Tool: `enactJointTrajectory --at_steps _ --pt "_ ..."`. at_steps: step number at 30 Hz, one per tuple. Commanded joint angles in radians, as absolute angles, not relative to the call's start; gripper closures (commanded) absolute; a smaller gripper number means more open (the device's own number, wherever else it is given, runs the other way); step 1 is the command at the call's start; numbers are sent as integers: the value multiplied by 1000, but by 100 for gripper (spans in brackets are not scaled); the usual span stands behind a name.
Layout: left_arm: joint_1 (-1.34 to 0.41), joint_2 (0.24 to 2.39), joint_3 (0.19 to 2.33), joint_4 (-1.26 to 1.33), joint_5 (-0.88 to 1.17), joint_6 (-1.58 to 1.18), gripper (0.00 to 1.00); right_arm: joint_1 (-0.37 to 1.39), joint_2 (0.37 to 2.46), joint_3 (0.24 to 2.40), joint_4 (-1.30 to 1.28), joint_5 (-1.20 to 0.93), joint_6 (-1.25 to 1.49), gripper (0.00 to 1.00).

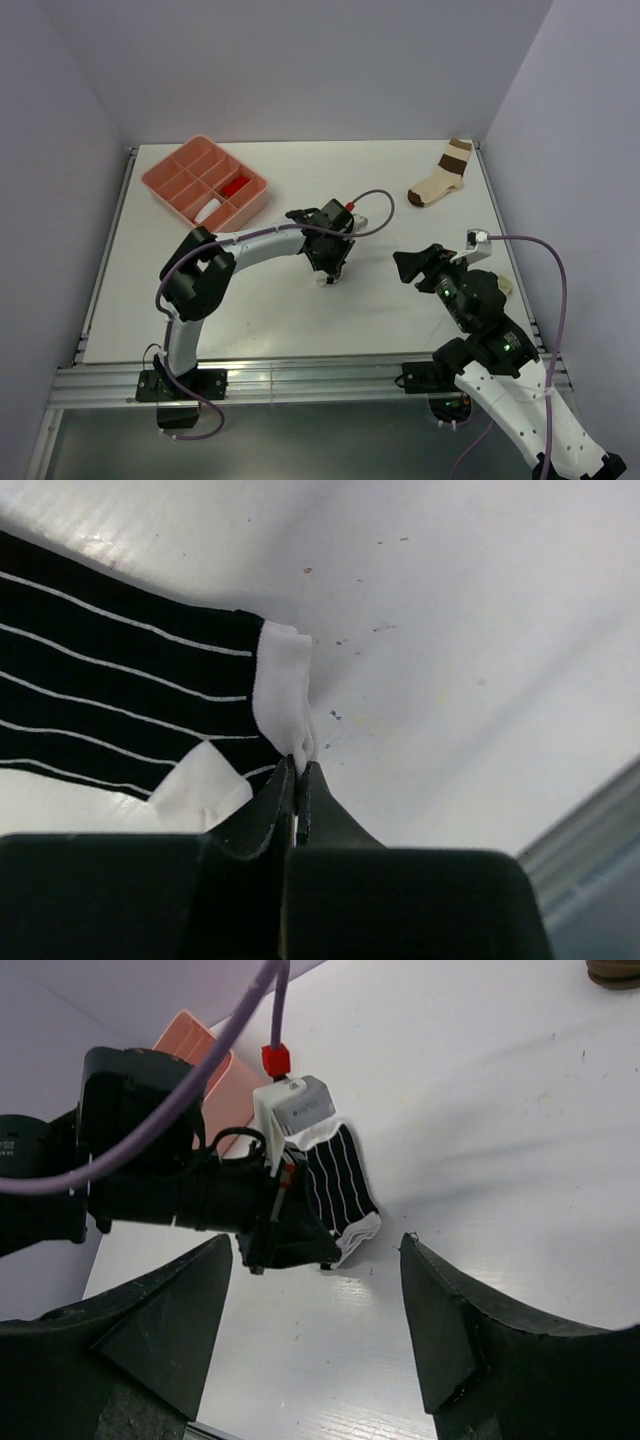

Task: Roll the socks
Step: Roll the sock at the center of the board.

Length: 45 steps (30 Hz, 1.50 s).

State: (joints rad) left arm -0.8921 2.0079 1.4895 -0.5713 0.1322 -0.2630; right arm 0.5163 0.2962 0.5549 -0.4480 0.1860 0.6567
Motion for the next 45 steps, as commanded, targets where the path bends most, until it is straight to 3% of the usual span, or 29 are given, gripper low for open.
enactJointTrajectory --at_steps 1,10,28,45 --pt "-842 1982 1525 -578 374 -359 100 509 327 535 -376 174 666 25" --pt "-716 1988 1445 -433 587 -531 100 512 572 499 -304 98 756 31" --pt "-709 1953 1348 -328 492 -558 100 511 1104 502 -65 -32 1202 29" --pt "-715 1931 1295 -264 463 -565 100 509 1459 488 248 -127 1313 33"
